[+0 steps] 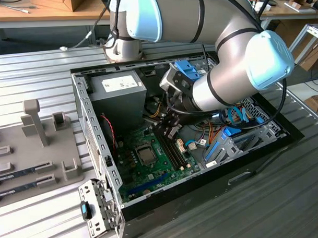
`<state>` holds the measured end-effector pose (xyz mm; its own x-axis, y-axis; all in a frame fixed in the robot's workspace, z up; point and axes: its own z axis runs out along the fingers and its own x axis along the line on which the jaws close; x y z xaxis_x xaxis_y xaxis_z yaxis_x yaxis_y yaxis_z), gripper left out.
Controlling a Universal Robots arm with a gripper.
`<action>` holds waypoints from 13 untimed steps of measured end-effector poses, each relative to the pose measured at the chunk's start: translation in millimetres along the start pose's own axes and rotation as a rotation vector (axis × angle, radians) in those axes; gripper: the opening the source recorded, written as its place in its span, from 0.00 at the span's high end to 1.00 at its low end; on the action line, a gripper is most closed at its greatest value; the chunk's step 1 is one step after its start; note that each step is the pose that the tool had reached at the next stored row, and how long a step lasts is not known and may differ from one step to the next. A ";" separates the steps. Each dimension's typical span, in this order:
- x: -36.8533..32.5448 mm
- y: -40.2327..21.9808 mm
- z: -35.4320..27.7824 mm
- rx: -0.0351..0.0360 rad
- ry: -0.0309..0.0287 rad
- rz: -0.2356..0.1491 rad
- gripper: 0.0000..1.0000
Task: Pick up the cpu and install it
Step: 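Install the first cpu locking lever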
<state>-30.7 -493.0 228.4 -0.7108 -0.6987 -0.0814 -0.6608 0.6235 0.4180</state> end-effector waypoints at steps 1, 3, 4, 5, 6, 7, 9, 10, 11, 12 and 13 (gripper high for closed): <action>-8.0 7.0 4.0 -0.0012 0.0081 -0.017 0.89; -13.3 11.8 6.7 -0.0030 0.0314 -0.062 0.89; -15.9 14.1 8.0 -0.0034 0.0342 -0.068 0.89; -17.6 15.5 8.8 -0.0044 0.0405 -0.081 0.89; -17.8 15.7 8.9 -0.0054 0.0460 -0.093 0.89; -17.8 15.8 9.0 -0.0073 0.0554 -0.113 0.89; -17.8 15.8 9.0 -0.0104 0.0726 -0.150 0.89; -17.8 15.8 8.9 -0.0120 0.0843 -0.174 0.89; -17.8 15.8 9.0 -0.0127 0.0916 -0.188 0.89; -17.9 15.9 9.0 -0.0135 0.1030 -0.210 0.89; -18.0 16.0 9.1 -0.0146 0.1140 -0.231 0.89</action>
<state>-30.6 -467.3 228.3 -0.5087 -0.8578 -0.0742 -0.7985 0.4378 0.4131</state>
